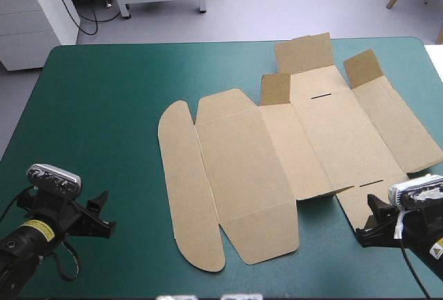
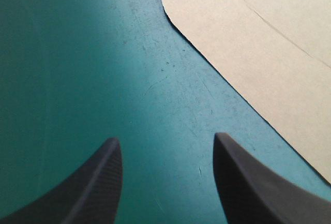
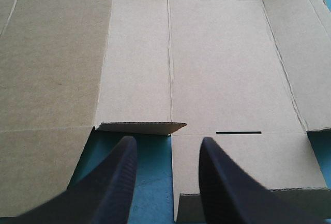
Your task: Fold the box
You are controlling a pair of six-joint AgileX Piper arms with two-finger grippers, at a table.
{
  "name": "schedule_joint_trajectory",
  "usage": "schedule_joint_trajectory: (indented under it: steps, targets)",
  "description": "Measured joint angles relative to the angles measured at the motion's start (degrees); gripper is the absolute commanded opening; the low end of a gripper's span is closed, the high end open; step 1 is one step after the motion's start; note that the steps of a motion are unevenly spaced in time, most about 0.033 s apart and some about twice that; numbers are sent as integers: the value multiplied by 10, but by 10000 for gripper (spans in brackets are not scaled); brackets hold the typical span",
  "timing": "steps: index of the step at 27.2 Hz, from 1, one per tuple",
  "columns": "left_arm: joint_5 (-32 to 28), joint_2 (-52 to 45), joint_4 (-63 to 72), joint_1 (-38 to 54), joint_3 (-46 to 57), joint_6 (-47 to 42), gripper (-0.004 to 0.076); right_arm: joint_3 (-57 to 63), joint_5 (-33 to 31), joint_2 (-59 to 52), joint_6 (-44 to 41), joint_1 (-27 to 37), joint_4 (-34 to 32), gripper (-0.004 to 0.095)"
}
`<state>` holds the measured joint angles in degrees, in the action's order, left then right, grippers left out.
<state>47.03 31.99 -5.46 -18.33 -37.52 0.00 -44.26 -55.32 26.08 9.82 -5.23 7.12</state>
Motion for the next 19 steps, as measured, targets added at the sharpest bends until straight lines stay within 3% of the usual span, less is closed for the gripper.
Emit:
schedule_joint_trajectory:
  steps: [19]
  targets:
    - [0, 0, -7, 0, 0, 0, 377, 0, -2, 0, -15, 0, 2, 364]
